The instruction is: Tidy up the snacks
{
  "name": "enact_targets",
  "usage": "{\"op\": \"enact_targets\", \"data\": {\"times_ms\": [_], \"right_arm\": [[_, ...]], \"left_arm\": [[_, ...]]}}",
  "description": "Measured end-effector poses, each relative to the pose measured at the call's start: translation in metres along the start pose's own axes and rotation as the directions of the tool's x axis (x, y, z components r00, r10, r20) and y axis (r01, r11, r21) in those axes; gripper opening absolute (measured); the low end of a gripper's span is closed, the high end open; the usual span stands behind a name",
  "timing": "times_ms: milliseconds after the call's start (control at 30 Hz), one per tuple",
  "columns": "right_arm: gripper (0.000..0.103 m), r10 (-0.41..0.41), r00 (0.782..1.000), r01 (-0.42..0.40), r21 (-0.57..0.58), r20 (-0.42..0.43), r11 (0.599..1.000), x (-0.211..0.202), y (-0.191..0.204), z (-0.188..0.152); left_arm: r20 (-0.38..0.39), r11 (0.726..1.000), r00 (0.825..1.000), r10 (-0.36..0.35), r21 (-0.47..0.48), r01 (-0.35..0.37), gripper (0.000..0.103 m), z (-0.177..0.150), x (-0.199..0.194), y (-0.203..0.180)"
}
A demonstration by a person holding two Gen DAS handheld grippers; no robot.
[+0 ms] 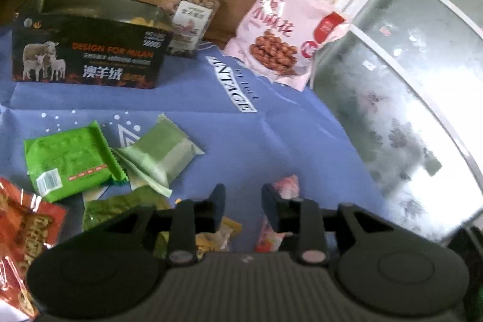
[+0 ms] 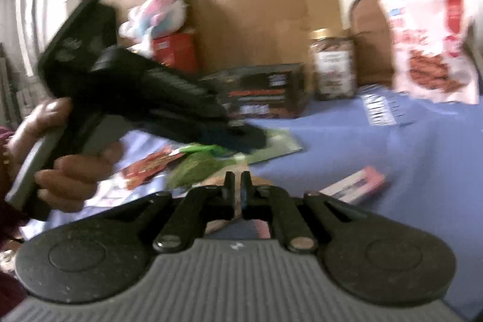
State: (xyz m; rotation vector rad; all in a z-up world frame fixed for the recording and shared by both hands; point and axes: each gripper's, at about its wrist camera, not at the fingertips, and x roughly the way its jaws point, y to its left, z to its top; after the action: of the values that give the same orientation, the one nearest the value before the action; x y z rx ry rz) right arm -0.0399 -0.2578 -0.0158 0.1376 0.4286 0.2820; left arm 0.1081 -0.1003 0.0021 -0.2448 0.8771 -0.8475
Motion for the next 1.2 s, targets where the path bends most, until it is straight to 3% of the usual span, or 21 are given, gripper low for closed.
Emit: {"op": "enact_targets", "data": {"times_ms": [133,267,300,367,467,567,600,667,867,1067,1200], "right_arm": [[0.024,-0.108,0.994,0.111,0.182,-0.024,0.977,-0.005,-0.049,0.009],[0.027,0.001,0.998,0.019,0.328,-0.062,0.945,-0.011,-0.072,0.000],[0.029,0.011,0.998,0.011,0.313,-0.069,0.950,-0.012,-0.068,-0.003],[0.046,-0.006,0.996,0.026,0.212,-0.094,0.977,-0.012,-0.048,-0.006],[0.054,-0.033,0.992,0.040,0.051,-0.124,0.998,-0.009,-0.018,-0.010],[0.062,-0.077,0.985,0.070,-0.046,-0.155,0.996,0.008,-0.003,-0.016],[0.062,-0.111,0.980,0.098,-0.085,-0.167,0.992,0.014,0.000,-0.020],[0.064,-0.132,0.983,0.115,-0.124,-0.131,0.986,0.015,0.004,-0.026],[0.054,-0.133,0.985,0.121,-0.115,-0.106,0.986,0.017,0.003,-0.023],[0.052,-0.076,0.997,0.076,-0.156,0.006,0.985,0.027,0.014,0.017],[0.052,-0.030,0.995,0.046,-0.167,0.100,0.985,0.059,0.027,0.065]], "left_arm": [[0.006,0.996,1.000,-0.024,0.090,0.024,0.043,-0.011,-0.004,-0.022],[-0.021,0.983,1.000,0.001,0.184,0.003,0.059,-0.015,0.016,-0.043],[-0.036,0.983,0.999,0.004,0.185,0.002,0.059,-0.013,0.023,-0.045],[-0.075,0.983,0.997,-0.010,0.183,0.024,0.059,-0.008,0.037,-0.044],[-0.142,0.974,0.990,0.022,0.227,0.010,0.060,-0.003,0.059,-0.050],[-0.217,0.955,0.971,0.101,0.294,-0.034,0.055,-0.009,0.083,-0.059],[-0.202,0.946,0.974,0.106,0.322,-0.036,0.050,-0.011,0.085,-0.061],[-0.206,0.930,0.971,0.124,0.366,-0.041,0.028,-0.013,0.089,-0.066],[-0.170,0.968,0.981,0.096,0.247,-0.052,0.025,-0.007,0.078,-0.050],[-0.007,0.993,1.000,0.012,0.116,-0.011,0.025,0.031,0.027,-0.030],[0.099,0.998,0.994,0.037,0.038,-0.041,0.025,0.077,0.002,-0.005]]}}
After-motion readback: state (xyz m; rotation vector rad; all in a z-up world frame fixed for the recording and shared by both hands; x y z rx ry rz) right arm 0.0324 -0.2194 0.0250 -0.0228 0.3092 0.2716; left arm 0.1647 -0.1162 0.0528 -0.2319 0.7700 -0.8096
